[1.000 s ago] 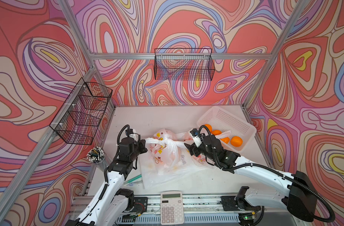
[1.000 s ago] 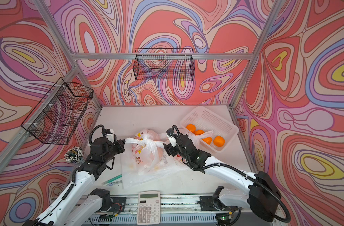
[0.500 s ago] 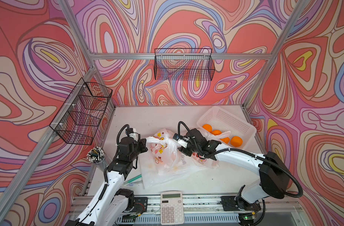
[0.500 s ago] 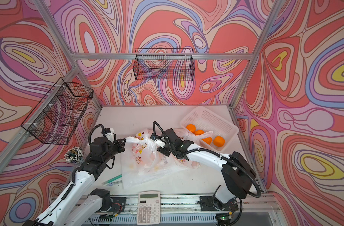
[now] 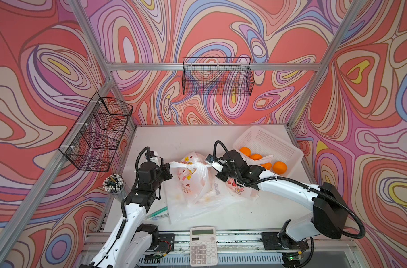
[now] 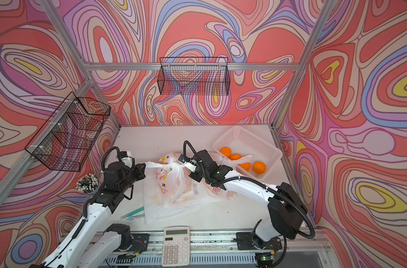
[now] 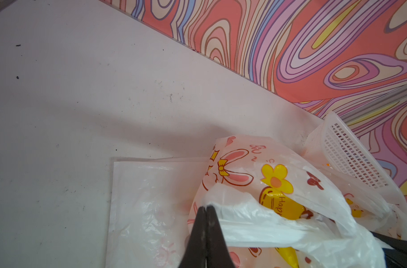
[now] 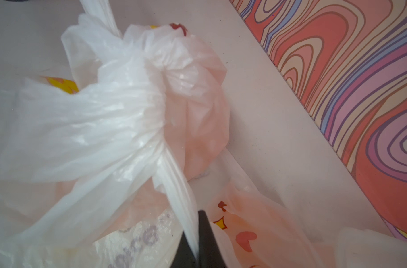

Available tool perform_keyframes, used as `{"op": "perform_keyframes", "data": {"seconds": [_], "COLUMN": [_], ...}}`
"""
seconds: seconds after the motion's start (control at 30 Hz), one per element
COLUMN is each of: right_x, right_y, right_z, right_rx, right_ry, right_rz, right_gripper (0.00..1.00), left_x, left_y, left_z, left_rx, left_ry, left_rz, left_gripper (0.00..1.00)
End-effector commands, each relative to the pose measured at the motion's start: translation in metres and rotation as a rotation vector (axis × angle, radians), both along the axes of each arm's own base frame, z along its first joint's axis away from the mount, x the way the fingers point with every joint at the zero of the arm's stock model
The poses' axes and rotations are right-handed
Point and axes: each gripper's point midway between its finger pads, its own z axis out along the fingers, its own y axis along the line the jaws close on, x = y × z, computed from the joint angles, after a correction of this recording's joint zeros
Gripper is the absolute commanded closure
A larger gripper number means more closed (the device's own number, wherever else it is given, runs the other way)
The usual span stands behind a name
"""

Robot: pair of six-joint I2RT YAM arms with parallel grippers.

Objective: Place the oranges into plastic bags & tie knots
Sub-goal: Pick up the plastic bag.

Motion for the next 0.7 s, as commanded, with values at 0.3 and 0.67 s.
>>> {"op": "perform_keyframes", "data": {"seconds": [0.3,0.67], "right_x": [0.007,0.096], "right_y": [0.021,0.012], "right_z": [0.054,0.116], "right_rx": [0.212,0.29], "right_ry": [-0.021,-0.147], "right_rz": [0.053,-0.161], "right_gripper": [1.0,1.0], "left_x": [0.014,0.08], "left_y": [-0.002,-0.011], "left_z": [0.035,0.117], "left_rx": [-0.108,-0.078], "left_ry": [-0.111,-0.245], "left_rz": [-0.035,-0.096], "left_gripper": [1.0,1.0]}}
